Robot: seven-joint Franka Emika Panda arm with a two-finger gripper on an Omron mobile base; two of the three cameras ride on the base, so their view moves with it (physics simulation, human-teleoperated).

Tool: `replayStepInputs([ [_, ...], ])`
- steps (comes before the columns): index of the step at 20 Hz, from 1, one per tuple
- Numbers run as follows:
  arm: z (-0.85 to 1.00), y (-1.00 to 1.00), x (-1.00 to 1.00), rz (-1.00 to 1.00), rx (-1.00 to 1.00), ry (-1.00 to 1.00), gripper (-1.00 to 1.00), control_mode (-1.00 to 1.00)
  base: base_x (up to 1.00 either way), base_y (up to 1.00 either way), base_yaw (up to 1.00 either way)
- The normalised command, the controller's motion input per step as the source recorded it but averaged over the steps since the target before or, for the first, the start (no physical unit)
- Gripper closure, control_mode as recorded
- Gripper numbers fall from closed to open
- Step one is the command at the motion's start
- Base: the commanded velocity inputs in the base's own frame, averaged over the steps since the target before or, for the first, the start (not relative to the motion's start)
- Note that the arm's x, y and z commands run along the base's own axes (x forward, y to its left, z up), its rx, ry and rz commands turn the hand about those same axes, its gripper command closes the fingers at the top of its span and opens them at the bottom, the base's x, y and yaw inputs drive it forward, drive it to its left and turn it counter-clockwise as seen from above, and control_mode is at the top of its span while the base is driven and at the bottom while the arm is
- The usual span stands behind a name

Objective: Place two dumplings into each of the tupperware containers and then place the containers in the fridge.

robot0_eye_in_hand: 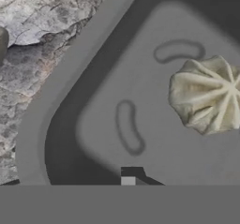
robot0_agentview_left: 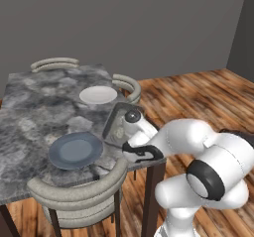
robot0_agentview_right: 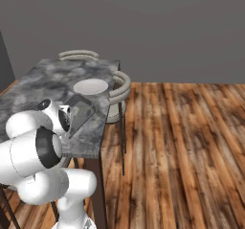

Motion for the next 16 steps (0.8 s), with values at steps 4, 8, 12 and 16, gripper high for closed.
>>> replayStepInputs([
  [4,0.6,-0.74,-0.33,0.18,0.15,-0.01,1.0,-1.0,0.0,0.0,0.0],
  [8,0.54,-0.56,-0.43,0.2,0.07,0.1,1.0,-1.0,0.0,0.0,0.0],
  [12,0.63,-0.34,-0.8,0.23,-0.09,0.38,1.0,-1.0,0.0,0.0,0.0],
  [16,0.44,-0.32,-0.99,0.23,-0.19,0.35,1.0,-1.0,0.0,0.0,0.0],
])
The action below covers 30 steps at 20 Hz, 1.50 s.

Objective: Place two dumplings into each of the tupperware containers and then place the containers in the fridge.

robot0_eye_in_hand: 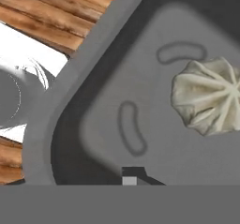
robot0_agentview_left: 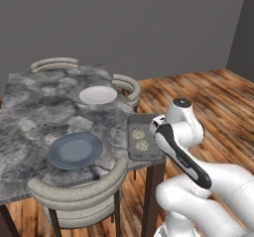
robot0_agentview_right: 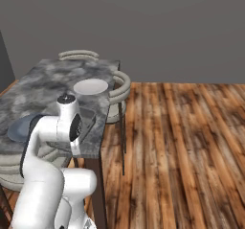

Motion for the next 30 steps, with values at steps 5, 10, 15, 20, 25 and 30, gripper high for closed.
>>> replayStepInputs([
  [5,0.22,-0.59,-1.0,0.24,-0.04,0.19,1.0,-1.0,0.0,0.0,0.0],
  [10,0.29,-0.76,-0.97,0.27,0.11,-0.02,1.0,-1.0,0.0,0.0,0.0],
  [15,0.45,-0.41,-0.8,0.32,0.17,-0.13,1.0,-1.0,0.0,0.0,0.0],
  [20,0.91,0.0,-0.5,0.47,0.13,-0.35,1.0,-1.0,0.0,0.0,0.0],
  [25,0.99,0.0,-0.46,0.44,0.05,-0.34,1.0,-1.0,0.0,0.0,0.0],
  [30,0.62,0.34,-0.13,0.14,-0.17,0.17,1.0,-1.0,0.0,0.0,0.0],
])
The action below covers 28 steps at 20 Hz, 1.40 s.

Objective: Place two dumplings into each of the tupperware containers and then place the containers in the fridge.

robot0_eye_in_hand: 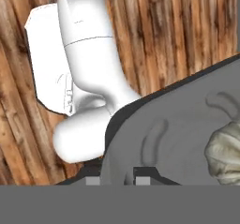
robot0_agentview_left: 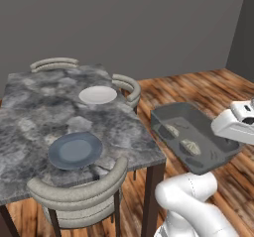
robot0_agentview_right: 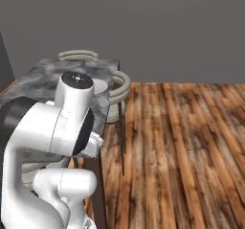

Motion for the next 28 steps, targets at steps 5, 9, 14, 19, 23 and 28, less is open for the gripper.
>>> replayStepInputs([
  [5,0.11,0.27,-0.05,0.01,-0.13,0.28,1.0,-1.0,0.0,0.0,0.0],
  [9,-0.08,-0.09,-0.47,-0.01,0.05,-0.11,1.0,-1.0,0.0,0.0,0.0],
  [14,-0.11,-0.02,-0.21,-0.01,0.06,-0.23,1.0,-1.0,0.0,0.0,0.0],
  [19,0.0,0.0,0.08,-0.02,0.0,-0.1,1.0,-1.0,0.0,0.0,0.0],
  [23,0.0,0.0,0.0,-0.04,0.0,0.0,1.0,-1.0,0.0,0.0,0.0],
  [28,0.0,0.0,-0.01,-0.01,0.0,0.0,1.0,1.0,-0.13,0.0,0.05],
])
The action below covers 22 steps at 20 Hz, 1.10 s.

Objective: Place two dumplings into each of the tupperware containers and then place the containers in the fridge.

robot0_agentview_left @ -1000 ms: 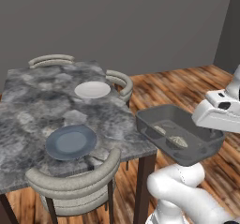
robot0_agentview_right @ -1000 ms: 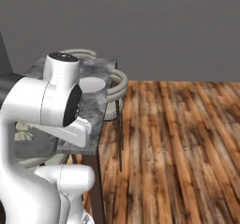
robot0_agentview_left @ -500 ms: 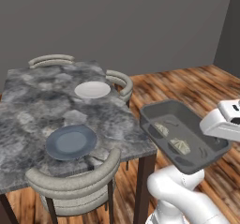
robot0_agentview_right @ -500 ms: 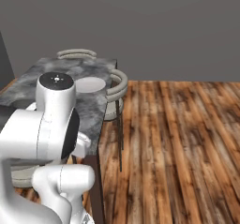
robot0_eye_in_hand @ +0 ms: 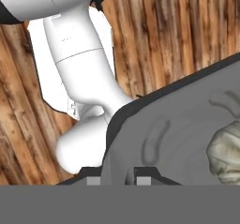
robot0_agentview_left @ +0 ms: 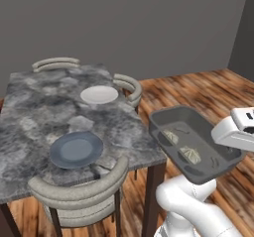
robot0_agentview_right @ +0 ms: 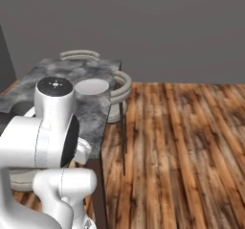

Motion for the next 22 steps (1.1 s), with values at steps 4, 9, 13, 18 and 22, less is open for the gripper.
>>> replayStepInputs([
  [4,0.0,0.0,0.0,0.0,0.0,0.0,1.0,1.0,-0.28,0.0,0.24],
  [9,0.0,0.0,0.0,0.0,0.0,0.0,1.0,1.0,-0.33,0.0,0.49],
  [13,0.0,0.0,0.0,0.0,0.0,0.0,1.0,1.0,-0.31,0.0,0.7],
  [18,0.0,0.0,0.0,0.0,0.0,0.0,1.0,1.0,-0.02,0.13,0.81],
  [22,0.0,0.0,0.0,0.0,0.0,0.0,1.0,1.0,0.0,0.23,0.77],
])
